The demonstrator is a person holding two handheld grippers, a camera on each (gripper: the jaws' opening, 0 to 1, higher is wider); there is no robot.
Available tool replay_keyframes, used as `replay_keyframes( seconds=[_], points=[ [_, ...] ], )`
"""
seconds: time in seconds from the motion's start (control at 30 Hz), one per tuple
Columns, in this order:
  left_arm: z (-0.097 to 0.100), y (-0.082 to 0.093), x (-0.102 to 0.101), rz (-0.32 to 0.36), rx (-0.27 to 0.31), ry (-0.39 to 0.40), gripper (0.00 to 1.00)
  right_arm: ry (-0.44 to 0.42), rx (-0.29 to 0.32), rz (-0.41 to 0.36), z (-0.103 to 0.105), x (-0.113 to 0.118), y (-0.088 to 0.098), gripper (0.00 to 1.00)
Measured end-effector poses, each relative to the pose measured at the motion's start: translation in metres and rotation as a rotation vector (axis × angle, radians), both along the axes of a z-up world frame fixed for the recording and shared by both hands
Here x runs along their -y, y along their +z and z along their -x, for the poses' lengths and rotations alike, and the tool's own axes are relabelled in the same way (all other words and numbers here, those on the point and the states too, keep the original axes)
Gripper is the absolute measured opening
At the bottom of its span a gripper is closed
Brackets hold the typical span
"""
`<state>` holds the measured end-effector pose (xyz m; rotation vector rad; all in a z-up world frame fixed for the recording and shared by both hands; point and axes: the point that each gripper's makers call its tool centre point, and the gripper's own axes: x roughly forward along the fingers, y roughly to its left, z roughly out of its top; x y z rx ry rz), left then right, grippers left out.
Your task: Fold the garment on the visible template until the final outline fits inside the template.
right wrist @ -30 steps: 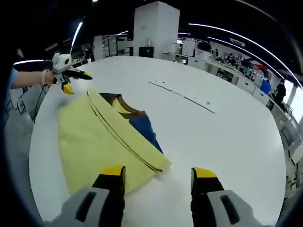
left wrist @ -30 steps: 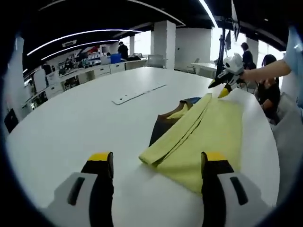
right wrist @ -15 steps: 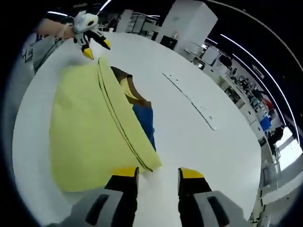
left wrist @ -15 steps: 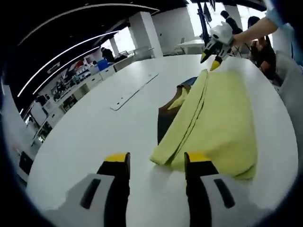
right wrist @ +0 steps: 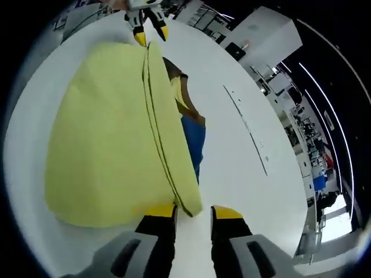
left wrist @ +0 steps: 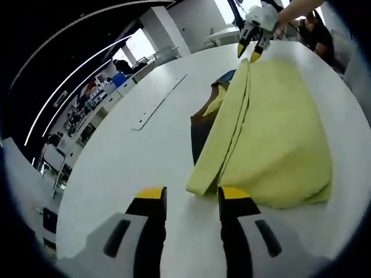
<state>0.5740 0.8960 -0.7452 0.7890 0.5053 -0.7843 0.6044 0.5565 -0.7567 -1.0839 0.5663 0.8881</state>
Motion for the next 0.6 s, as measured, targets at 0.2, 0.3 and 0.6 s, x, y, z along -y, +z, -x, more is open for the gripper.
replay_keyframes(
  seconds=[0.2, 0.3, 0.6],
  points=[
    [-0.008, 0.006, 0.004, 0.020, 0.017, 0.023, 0.25, -0.009, 0.011, -0.010, -0.004, 0.000, 0.002, 0.19],
    [-0.020, 0.007, 0.001, 0.066, 0.009, 0.086, 0.25, -0.036, 0.010, -0.038, -0.010, -0.001, 0.003, 0.18],
    [-0.039, 0.005, -0.010, 0.176, -0.046, 0.256, 0.19, -0.159, 0.003, -0.148, -0.036, -0.003, 0.012, 0.10]
  ],
)
